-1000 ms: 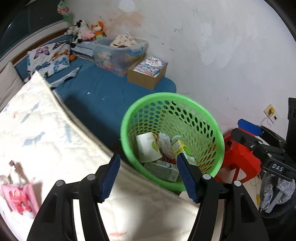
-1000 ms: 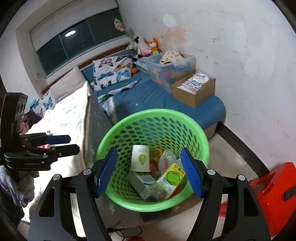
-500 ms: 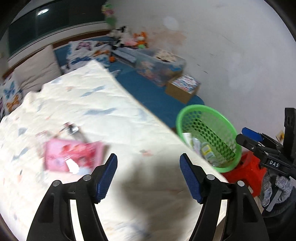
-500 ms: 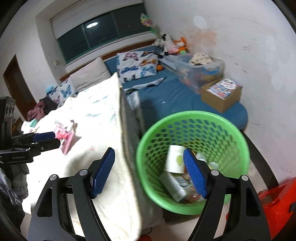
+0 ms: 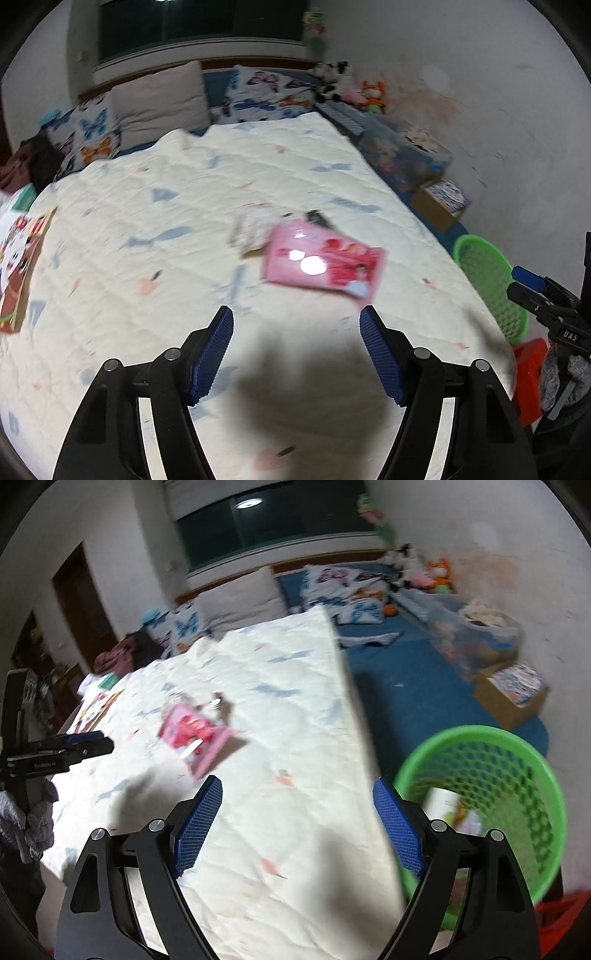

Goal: Collect trash
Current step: 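Open the left tool to drop the cup and move both tools back over the mattress, then grasp the pink Tanzzi wafer pack with the right tool while the left approaches the plastic bag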

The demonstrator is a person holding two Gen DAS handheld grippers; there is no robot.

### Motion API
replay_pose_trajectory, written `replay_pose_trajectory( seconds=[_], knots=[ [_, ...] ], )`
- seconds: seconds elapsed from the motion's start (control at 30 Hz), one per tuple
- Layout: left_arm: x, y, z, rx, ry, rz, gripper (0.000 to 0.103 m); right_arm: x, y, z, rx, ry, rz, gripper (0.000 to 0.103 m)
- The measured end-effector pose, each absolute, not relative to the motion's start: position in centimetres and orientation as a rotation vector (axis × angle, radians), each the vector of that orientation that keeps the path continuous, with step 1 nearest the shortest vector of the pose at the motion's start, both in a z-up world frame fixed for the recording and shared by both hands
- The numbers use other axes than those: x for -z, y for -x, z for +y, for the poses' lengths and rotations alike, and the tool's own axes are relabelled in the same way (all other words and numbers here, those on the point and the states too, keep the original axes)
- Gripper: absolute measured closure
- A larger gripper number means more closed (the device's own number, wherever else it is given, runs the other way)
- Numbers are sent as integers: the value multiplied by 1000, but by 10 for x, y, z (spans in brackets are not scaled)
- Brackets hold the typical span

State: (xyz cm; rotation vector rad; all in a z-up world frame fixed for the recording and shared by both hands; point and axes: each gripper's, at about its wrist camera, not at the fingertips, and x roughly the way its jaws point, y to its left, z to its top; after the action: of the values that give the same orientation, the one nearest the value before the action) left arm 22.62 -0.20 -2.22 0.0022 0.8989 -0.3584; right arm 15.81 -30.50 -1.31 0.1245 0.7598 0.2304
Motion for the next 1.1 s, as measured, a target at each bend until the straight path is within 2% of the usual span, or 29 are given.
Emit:
replay_pose_trajectory(
  seconds=[0.1,0.17,0.67,1.1],
  knots=[
    [23,-227,17,329,21,899,32,16,-170,-283,-294,-94,775,19],
    [23,-226,28,311,32,899,29,17,-179,-268,-335,-75,790,15],
    [28,-243,77,243,80,916,28,38,-255,-187,-565,100,898,9],
    [43,-261,89,233,97,951,28,75,-305,-150,-641,305,1016,9]
  ],
)
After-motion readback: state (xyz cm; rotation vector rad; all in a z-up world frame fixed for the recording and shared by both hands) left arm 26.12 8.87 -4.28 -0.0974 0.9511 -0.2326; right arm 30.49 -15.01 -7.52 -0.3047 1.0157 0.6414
